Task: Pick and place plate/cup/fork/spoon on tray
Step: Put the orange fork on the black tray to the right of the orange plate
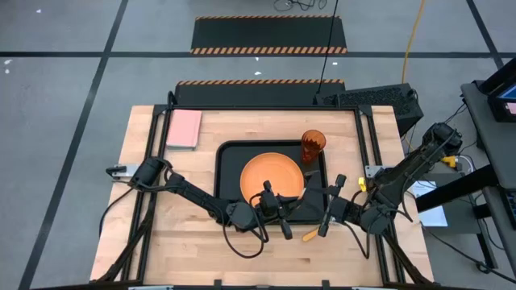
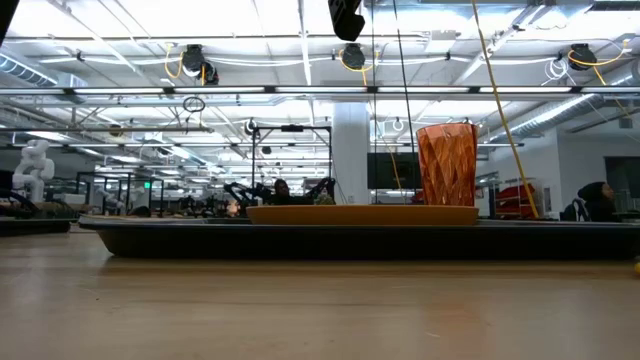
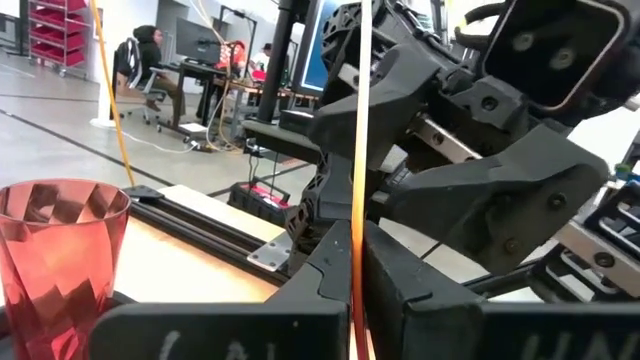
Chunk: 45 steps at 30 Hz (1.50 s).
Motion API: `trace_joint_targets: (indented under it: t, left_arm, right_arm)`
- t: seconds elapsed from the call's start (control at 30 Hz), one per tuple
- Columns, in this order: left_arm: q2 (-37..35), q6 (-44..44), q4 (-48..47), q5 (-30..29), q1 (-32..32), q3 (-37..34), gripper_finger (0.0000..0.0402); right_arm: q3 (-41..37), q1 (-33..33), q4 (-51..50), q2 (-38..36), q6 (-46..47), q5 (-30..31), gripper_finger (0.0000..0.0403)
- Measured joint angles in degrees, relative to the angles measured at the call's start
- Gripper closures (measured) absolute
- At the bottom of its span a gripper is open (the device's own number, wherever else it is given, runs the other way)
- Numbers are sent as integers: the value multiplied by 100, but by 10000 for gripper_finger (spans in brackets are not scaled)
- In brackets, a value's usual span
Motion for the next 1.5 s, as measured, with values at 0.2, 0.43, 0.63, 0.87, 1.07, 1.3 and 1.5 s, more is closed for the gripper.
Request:
trace_joint_targets:
  t: [0.2,0.43,0.63,0.87,1.07,1.3,1.5]
  left_arm:
    - [0,69,-56,2,1,0,396]
    - [0,70,-76,4,48,0,394]
    - [0,77,-76,2,77,0,395]
    - [0,175,-74,-7,75,0,396]
    - [0,484,-76,-154,80,0,394]
    - [0,926,-78,-389,77,0,395]
    - [0,1307,-81,-557,148,0,395]
  right_arm:
    - [-206,-70,469,0,-59,-20,238]
    - [-246,-265,633,0,17,-471,238]
    - [-246,-384,870,0,-38,-465,238]
    - [-246,-416,1077,0,-47,-482,238]
    - [-246,-482,1539,0,-179,-460,240]
    - [-246,-641,1641,0,-155,-459,297]
    - [-246,-673,1817,0,-249,-231,385]
